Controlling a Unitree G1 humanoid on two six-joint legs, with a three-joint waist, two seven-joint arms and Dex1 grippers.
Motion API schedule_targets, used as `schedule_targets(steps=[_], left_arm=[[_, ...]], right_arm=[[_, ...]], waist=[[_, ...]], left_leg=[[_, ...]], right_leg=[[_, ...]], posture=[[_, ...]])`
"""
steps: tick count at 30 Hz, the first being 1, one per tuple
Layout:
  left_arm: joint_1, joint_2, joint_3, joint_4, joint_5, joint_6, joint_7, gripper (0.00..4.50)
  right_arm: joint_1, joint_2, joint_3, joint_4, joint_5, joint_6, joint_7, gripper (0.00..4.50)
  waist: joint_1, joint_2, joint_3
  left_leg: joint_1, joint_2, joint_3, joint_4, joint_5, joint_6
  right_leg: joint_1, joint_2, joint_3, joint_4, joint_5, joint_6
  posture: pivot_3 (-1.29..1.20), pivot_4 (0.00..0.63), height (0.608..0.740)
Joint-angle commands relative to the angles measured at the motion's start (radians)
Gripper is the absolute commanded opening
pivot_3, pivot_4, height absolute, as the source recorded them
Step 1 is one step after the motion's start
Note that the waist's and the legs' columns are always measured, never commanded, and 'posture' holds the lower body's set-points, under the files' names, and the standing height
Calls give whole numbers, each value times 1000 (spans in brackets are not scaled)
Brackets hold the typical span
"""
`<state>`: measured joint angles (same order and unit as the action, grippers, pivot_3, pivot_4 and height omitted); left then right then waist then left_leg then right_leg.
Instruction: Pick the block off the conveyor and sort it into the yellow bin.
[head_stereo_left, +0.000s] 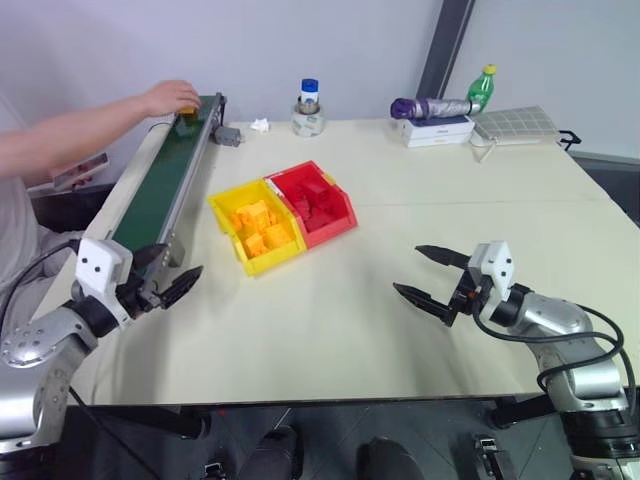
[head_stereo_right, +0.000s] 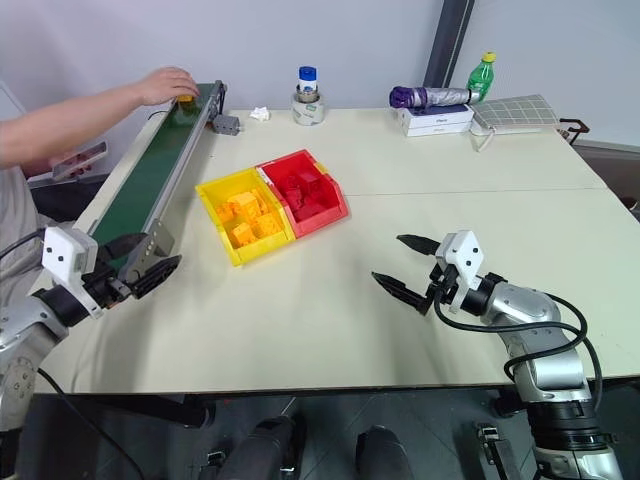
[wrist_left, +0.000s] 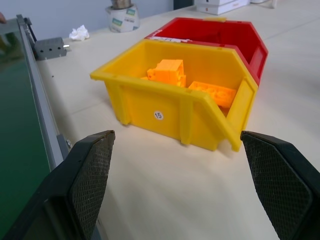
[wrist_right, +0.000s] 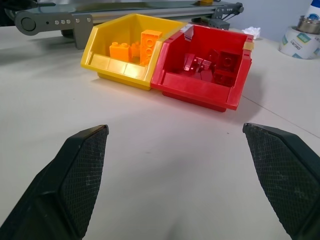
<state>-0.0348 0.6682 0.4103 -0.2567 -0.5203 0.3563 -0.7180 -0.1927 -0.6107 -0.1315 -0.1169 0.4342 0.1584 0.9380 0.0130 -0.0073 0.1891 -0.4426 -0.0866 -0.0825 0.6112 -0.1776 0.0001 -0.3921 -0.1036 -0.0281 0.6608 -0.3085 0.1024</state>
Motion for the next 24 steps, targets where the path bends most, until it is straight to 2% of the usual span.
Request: schedule_targets(steps=[1,10,17,24], left_arm=[[-9,3,15,-18,-10,-40,-16,4247],[-16,12,7,-14,13,-61,-20,4247],[-25,-2,90,16,5,-114,23,4247],[41,-103,247,-18,51,-183,241,4247]], right_arm=[[-14,-8,-14,-34,3,-20,-1,4500],[-12,-5,-15,-33,1,-25,-3,4500],[-41,-5,-9,-6,-3,-32,8,4500],[-50,5,-4,3,-7,-40,14,4500]], waist=[[0,0,0],[0,0,0],[-1,0,0],[0,0,0]], left_leg=[[0,0,0,0,0,0],[0,0,0,0,0,0],[0,0,0,0,0,0],[0,0,0,-1,0,0]], right_leg=[[0,0,0,0,0,0],[0,0,0,0,0,0],[0,0,0,0,0,0],[0,0,0,-1,0,1]], posture=[[0,150,740],[0,150,740],[0,150,740],[0,150,740]])
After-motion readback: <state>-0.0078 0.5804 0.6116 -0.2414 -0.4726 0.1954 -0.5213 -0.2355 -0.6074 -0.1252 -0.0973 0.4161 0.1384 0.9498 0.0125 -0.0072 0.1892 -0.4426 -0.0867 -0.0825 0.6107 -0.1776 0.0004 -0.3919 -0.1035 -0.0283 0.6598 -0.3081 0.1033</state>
